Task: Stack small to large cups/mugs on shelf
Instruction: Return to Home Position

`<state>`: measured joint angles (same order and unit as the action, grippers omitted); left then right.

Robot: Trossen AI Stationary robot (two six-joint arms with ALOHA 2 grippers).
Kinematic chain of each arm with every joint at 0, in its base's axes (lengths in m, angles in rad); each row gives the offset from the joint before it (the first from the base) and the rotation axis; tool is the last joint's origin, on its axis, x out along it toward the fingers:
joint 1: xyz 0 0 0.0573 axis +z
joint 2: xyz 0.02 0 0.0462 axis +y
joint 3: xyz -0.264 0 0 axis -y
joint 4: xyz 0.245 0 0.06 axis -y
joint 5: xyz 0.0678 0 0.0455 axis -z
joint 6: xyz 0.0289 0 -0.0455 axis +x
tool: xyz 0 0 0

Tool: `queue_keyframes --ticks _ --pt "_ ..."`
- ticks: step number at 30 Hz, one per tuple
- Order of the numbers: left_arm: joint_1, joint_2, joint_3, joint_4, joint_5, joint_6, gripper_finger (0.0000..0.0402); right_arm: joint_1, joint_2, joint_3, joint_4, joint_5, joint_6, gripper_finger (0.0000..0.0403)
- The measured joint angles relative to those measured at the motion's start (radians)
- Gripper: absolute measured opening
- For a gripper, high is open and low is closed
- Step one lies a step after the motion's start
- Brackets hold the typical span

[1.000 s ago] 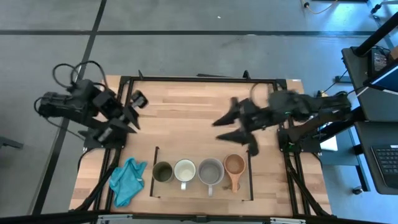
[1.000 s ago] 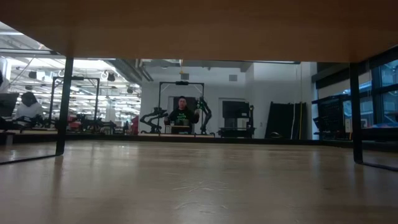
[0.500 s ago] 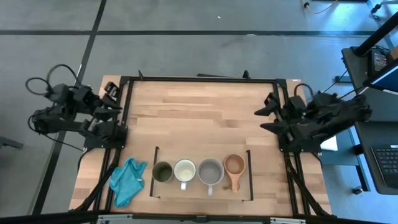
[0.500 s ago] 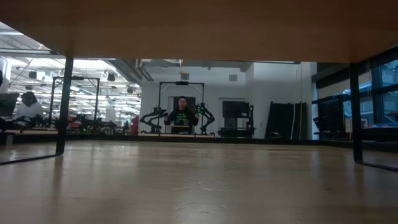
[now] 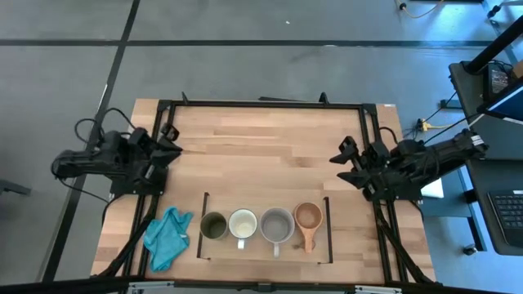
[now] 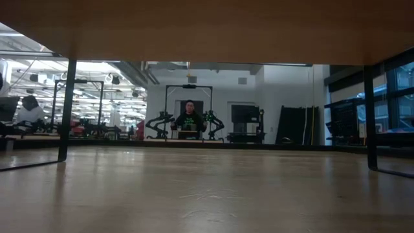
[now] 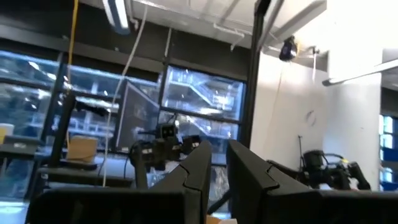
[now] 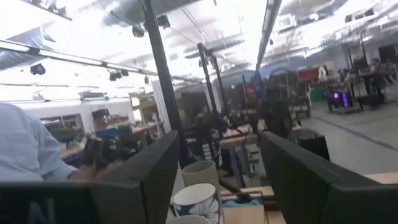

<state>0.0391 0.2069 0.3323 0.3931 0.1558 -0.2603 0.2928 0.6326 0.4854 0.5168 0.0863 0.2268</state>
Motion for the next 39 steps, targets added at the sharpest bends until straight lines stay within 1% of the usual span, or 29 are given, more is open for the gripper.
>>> queue_keyframes --ticks 2,8,12,17,19,23,29,32,36,39 --pt "0.0 -0.014 -0.048 0.047 -0.017 -0.006 0.0044 -0.001 -0.005 -0.041 0.049 0.0 -0.01 0.0228" --pt "0.0 -0.08 -0.174 0.054 -0.041 -0.101 0.0044 -0.002 -0.029 -0.16 0.208 0.0 -0.022 0.0228" --pt "0.0 -0.116 -0.234 0.057 -0.062 -0.113 0.0044 -0.002 -0.05 -0.226 0.228 0.006 -0.021 0.0228" --pt "0.0 -0.142 -0.291 0.06 -0.111 -0.133 0.0044 -0.002 -0.066 -0.294 0.235 0.067 -0.049 0.0228" --pt "0.0 -0.15 -0.318 0.058 -0.115 -0.157 0.0044 -0.002 -0.066 -0.324 0.238 0.081 -0.052 0.0228" --pt "0.0 -0.151 -0.324 0.031 -0.114 -0.183 0.0044 -0.002 -0.066 -0.375 0.298 0.105 -0.032 0.0228" --pt "0.0 -0.151 -0.324 0.033 -0.138 -0.129 0.0044 -0.002 -0.066 -0.475 0.473 0.105 -0.026 0.0228" --pt "0.0 -0.151 -0.324 0.004 -0.169 -0.125 0.0044 -0.004 -0.066 -0.479 0.454 0.11 -0.026 0.0228" --pt "0.0 -0.151 -0.324 -0.04 -0.173 -0.125 0.0044 -0.011 -0.066 -0.479 0.454 0.119 -0.031 0.0228" --pt "0.0 -0.151 -0.324 -0.108 -0.172 -0.116 0.0044 -0.011 -0.066 -0.479 0.433 0.136 -0.08 0.0228"
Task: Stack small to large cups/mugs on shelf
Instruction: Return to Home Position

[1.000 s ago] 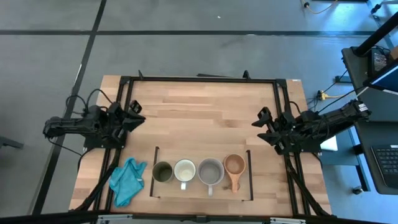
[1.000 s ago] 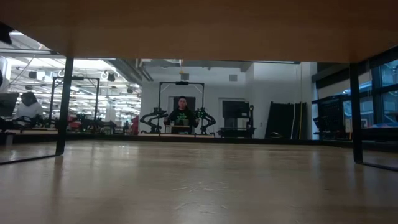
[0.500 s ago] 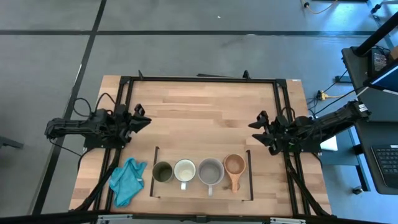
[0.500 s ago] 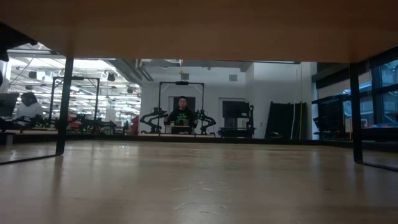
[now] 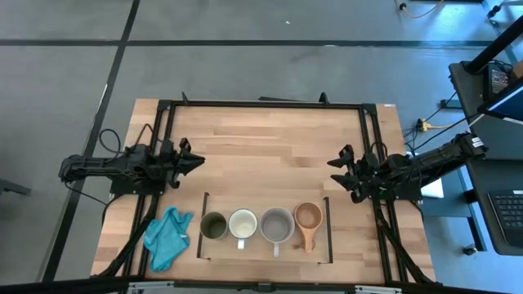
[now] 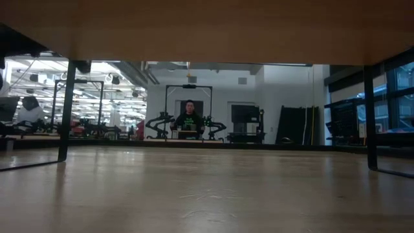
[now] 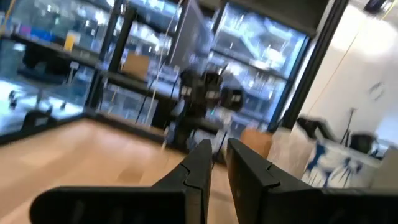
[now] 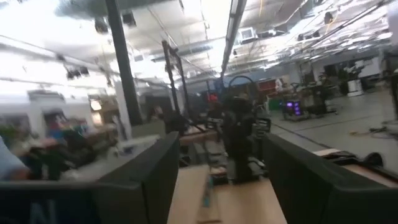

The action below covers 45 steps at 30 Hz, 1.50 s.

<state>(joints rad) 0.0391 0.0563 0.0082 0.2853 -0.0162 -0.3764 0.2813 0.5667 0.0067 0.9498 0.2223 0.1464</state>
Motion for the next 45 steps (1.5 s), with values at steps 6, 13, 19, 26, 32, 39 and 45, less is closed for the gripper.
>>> queue_keyframes --ticks 6,13,19,26,32,39,45 --pt "0.0 0.0 0.0 -0.134 0.01 0.004 0.0044 0.0 0.001 0.0 -0.063 0.004 -0.043 0.0228" --pt "0.0 0.001 0.0 -0.162 0.012 0.003 0.0044 0.0 0.0 0.0 -0.071 0.004 -0.048 0.0228" --pt "0.0 0.001 0.0 -0.162 0.011 0.003 0.0044 0.0 0.0 0.0 -0.072 0.004 -0.048 0.0228" --pt "0.0 0.001 0.0 -0.162 0.01 0.003 0.0044 0.0 0.0 0.0 -0.072 0.004 -0.046 0.0228" --pt "0.0 0.001 0.0 -0.162 0.01 0.003 0.0044 0.0 0.001 0.0 -0.072 0.003 -0.045 0.0228" --pt "0.0 0.001 0.0 -0.162 0.01 0.003 0.0044 0.0 0.001 0.0 -0.072 0.003 -0.047 0.0228" --pt "0.0 0.001 0.0 -0.162 0.01 0.003 0.0044 0.0 0.001 0.0 -0.072 0.003 -0.047 0.0228"
